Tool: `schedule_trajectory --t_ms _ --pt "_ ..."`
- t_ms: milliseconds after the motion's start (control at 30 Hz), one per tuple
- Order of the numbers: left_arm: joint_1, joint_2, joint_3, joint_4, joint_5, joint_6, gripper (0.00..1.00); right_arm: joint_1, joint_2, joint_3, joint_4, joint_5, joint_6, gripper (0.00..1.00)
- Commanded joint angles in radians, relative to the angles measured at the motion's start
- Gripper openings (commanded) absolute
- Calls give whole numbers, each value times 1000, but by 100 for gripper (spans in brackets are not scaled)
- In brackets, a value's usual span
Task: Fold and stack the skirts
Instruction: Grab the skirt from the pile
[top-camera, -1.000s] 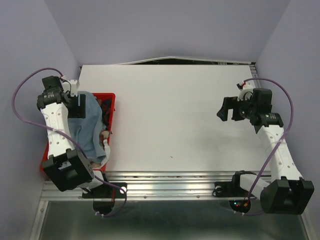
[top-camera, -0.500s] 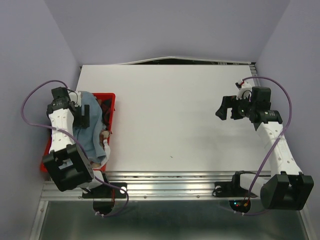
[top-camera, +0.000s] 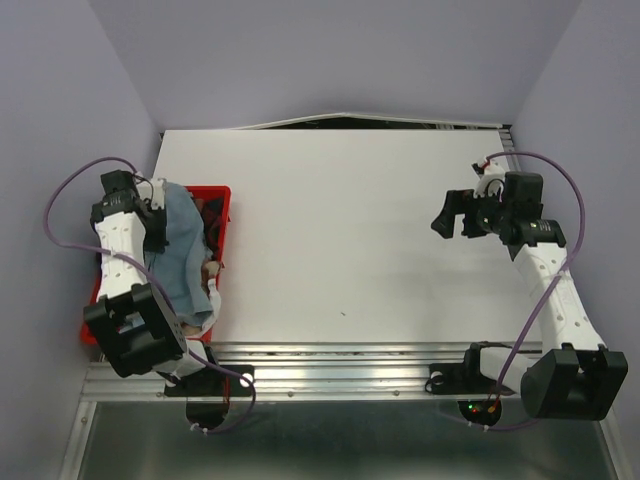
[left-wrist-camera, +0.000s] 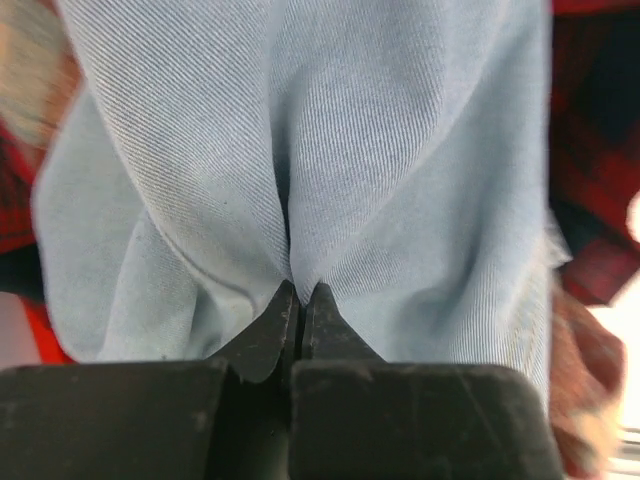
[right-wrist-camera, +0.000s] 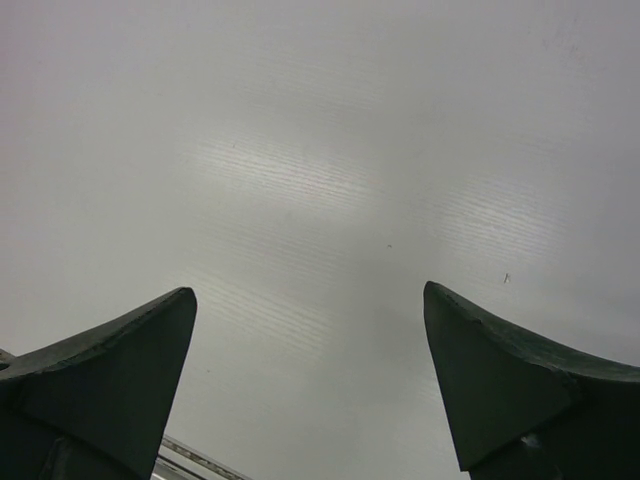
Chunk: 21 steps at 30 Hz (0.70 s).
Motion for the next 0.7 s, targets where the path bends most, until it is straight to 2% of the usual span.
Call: schedule_trajectory --t_ms 0,33,133,167,267,333,500,667 --pt "0 -53 227 -66 126 12 0 2 -4 73 15 -3 22 100" --pt "-2 -57 351 -86 151 12 0 2 2 76 15 -5 34 100" --pt "-29 -39 560 -163 231 1 0 -7 17 96 14 -25 47 100" --pt "-58 -11 700 -199 267 -9 0 -7 32 105 10 -37 80 100" --pt "-126 51 940 -241 295 -28 0 -25 65 145 -2 -55 100 100" --pt "-218 81 1049 -229 286 -46 0 -48 74 168 -2 -69 116 100" --pt "-431 66 1067 -109 324 -72 0 -130 109 214 -3 -131 143 100" --pt "-652 26 878 53 447 -42 0 -243 146 254 -2 -244 172 100"
